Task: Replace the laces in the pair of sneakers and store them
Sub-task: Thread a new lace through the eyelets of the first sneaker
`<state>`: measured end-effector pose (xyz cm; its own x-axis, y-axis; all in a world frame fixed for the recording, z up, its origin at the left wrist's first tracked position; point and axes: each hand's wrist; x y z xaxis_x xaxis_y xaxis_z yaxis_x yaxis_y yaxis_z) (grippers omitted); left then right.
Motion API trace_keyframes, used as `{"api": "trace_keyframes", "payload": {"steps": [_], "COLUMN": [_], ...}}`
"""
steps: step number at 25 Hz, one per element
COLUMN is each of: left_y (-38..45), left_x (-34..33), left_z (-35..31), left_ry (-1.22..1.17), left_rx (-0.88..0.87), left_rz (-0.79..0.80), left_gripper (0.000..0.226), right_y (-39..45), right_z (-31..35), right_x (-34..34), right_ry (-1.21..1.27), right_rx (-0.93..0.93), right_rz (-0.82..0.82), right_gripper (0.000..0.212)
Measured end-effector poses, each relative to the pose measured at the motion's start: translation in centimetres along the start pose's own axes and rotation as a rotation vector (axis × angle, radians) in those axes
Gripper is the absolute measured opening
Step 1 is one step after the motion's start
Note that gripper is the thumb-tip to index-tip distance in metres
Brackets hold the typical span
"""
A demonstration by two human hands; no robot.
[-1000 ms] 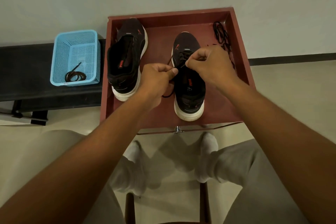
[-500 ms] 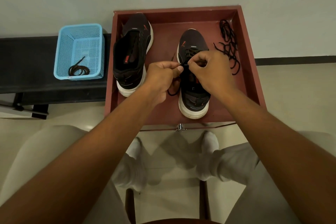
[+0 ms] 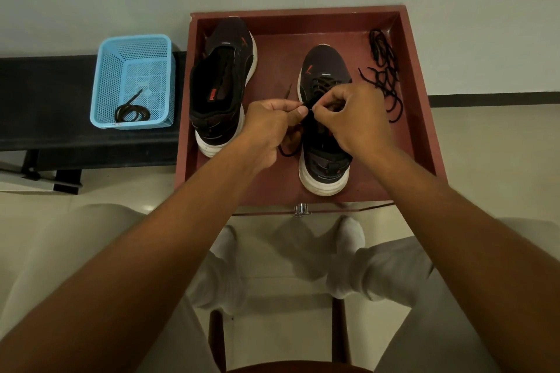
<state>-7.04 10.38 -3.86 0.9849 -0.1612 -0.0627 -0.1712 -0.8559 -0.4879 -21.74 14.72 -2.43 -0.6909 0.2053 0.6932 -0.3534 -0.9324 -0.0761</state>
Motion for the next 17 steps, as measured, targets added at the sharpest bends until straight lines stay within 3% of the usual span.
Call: {"api": "trace_keyframes", "payload": {"steps": [12, 17], "left_y": [-0.2, -0.2], "left_x": [0.6, 0.4], "left_z": [-0.7, -1.0], "left_ry": [0.153, 0.207], "left_rx": [-0.122, -0.18], "left_rz": [0.084, 0.069], "left_gripper": [0.014, 0.015], "right_y": [-0.3, -0.6], "right_z": [0.5, 0.8], "right_x": [-0.9, -0.2], "right_ry": [-0.143, -0.133], "right_rx": [0.025, 0.031], "right_rz": [-0.073, -0.038], "right_gripper": [0.007, 0.017]}}
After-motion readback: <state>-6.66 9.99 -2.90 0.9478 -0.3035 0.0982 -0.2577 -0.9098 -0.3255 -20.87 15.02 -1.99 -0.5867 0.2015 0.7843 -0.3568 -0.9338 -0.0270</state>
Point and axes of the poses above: each hand's wrist, its own y-axis towards the middle knuckle, its own x-axis out of the back of the hand, z = x × y, and after that the axes turned 7 degrees about -x, right-handed
